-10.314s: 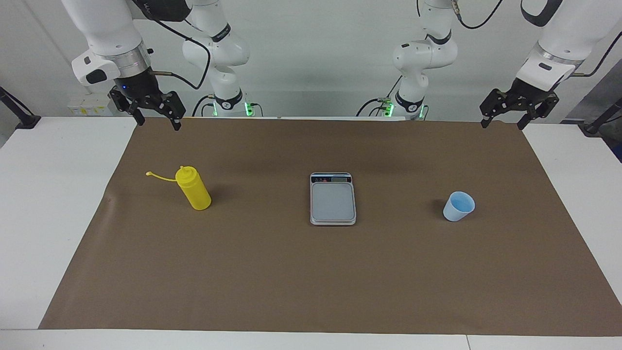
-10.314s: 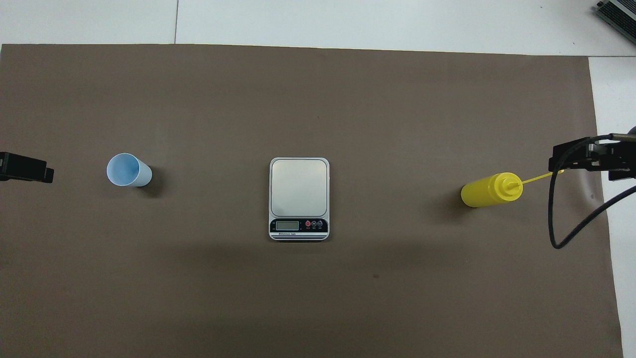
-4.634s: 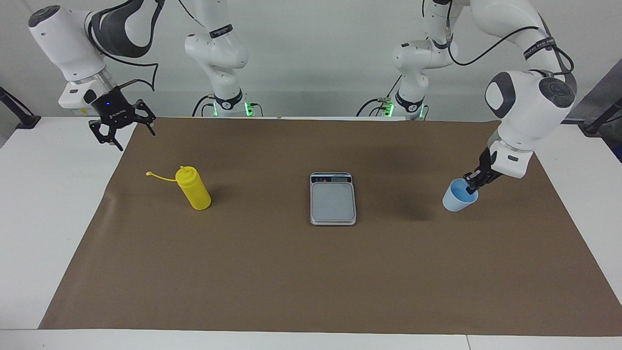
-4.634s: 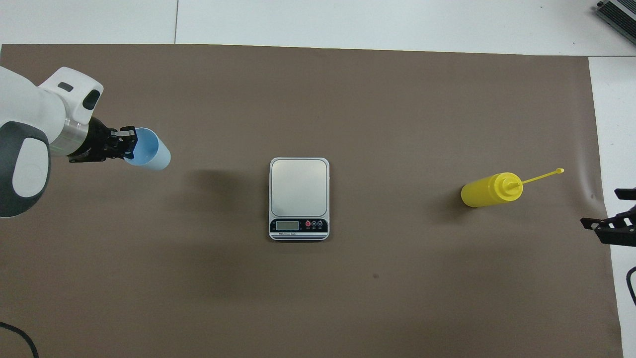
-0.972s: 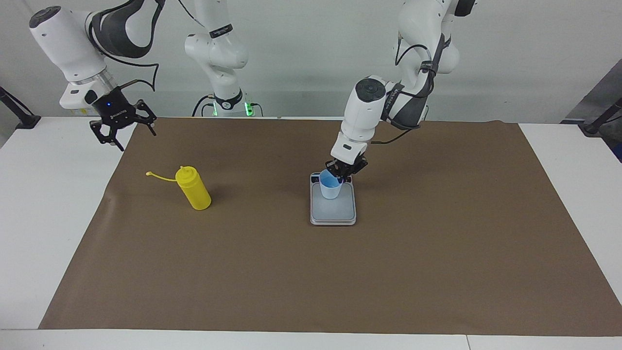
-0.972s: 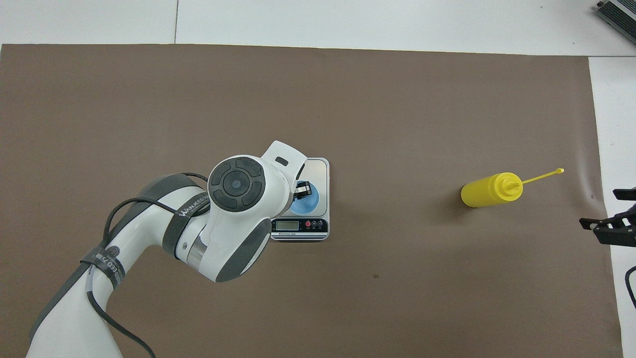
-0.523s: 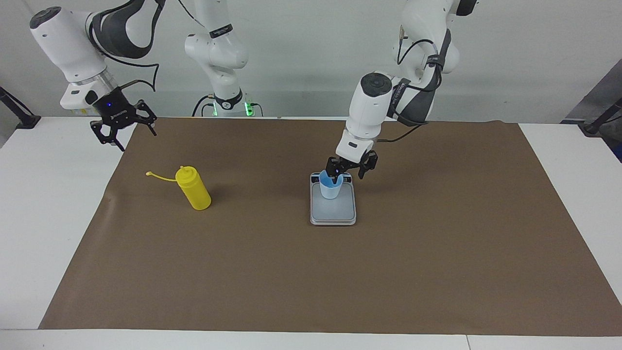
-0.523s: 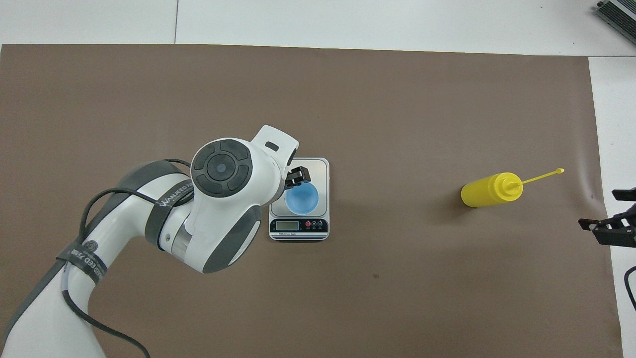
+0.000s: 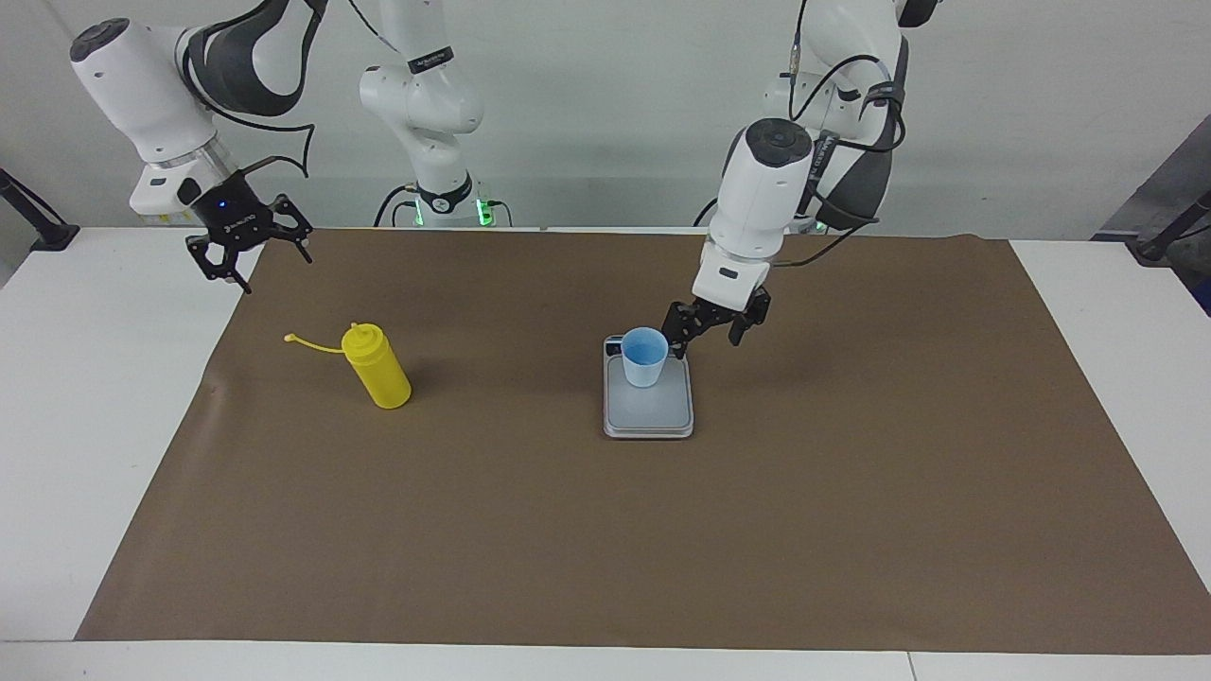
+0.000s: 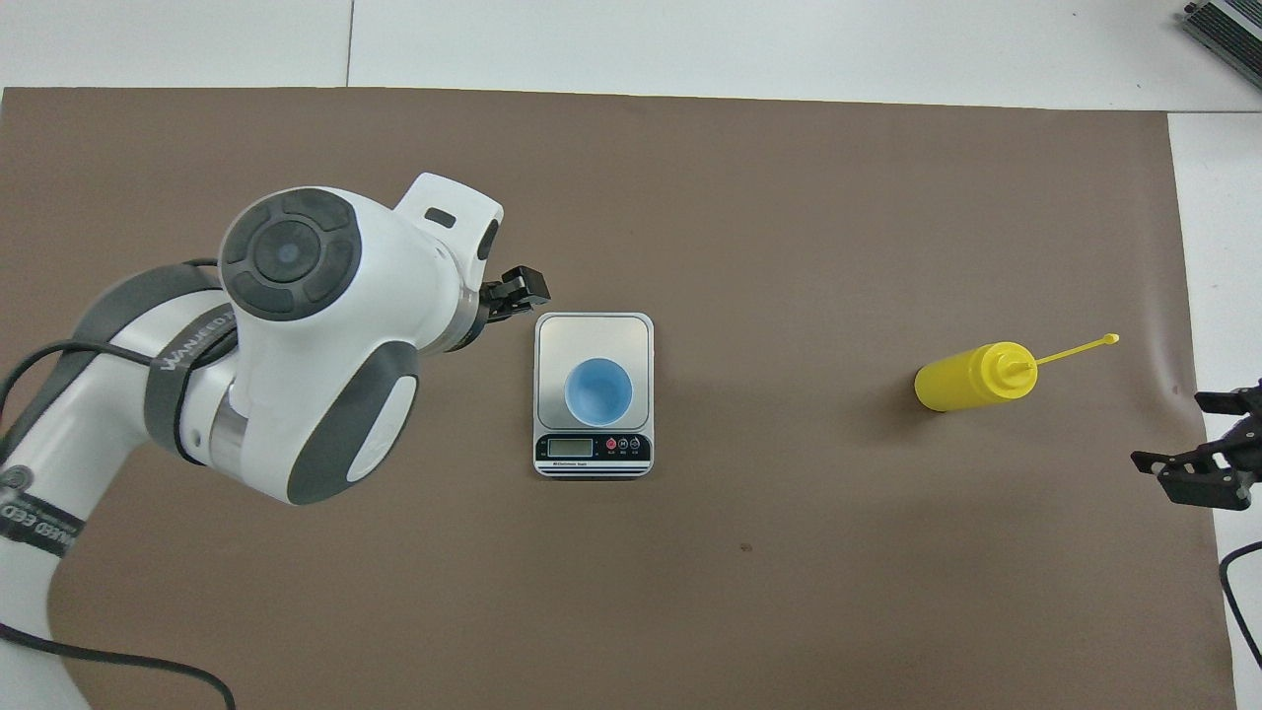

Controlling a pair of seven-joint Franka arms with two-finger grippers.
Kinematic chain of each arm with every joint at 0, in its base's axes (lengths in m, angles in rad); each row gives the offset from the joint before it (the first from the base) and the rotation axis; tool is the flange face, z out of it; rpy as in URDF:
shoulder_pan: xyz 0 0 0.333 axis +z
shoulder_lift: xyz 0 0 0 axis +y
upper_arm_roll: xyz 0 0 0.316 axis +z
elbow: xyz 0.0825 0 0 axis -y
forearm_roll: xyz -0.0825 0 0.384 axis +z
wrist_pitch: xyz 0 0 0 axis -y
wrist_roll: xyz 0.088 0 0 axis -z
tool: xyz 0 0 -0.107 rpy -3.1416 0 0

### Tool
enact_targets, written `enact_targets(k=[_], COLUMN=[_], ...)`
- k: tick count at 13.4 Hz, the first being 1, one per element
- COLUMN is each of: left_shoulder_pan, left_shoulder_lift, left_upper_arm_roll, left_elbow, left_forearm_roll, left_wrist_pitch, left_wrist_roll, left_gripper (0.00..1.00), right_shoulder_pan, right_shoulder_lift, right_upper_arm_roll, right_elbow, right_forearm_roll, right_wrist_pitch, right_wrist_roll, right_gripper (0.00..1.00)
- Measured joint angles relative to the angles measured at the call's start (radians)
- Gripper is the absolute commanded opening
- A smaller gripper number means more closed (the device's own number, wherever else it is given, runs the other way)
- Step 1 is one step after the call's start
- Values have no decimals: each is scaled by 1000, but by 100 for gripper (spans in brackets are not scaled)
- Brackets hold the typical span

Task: Pour seasoning into cup on scale with both arms
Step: 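Withdraw the left gripper while the right gripper moves toward the bottle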

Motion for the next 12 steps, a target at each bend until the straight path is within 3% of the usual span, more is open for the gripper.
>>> enact_targets(k=[4, 7, 12], left_shoulder_pan=[110, 224, 354], left_shoulder_lift=[-90, -155, -195], left_upper_arm_roll=[3, 7, 12], left_elbow=[0, 0, 2], left_forearm_roll=[0, -6, -10], left_wrist_pitch=[-130, -230, -307], left_wrist_roll=[195, 402, 675], left_gripper=[100, 100, 100], right_shoulder_pan=[-2, -25, -30], right_shoulder_lift=[-6, -5, 23], right_upper_arm_roll=[-3, -10, -15], right_elbow=[-66, -130, -184], right_forearm_roll=[73, 198, 356], right_wrist_pitch=[69, 114, 179], right_wrist_roll=[-133, -285, -447], right_gripper=[100, 100, 100])
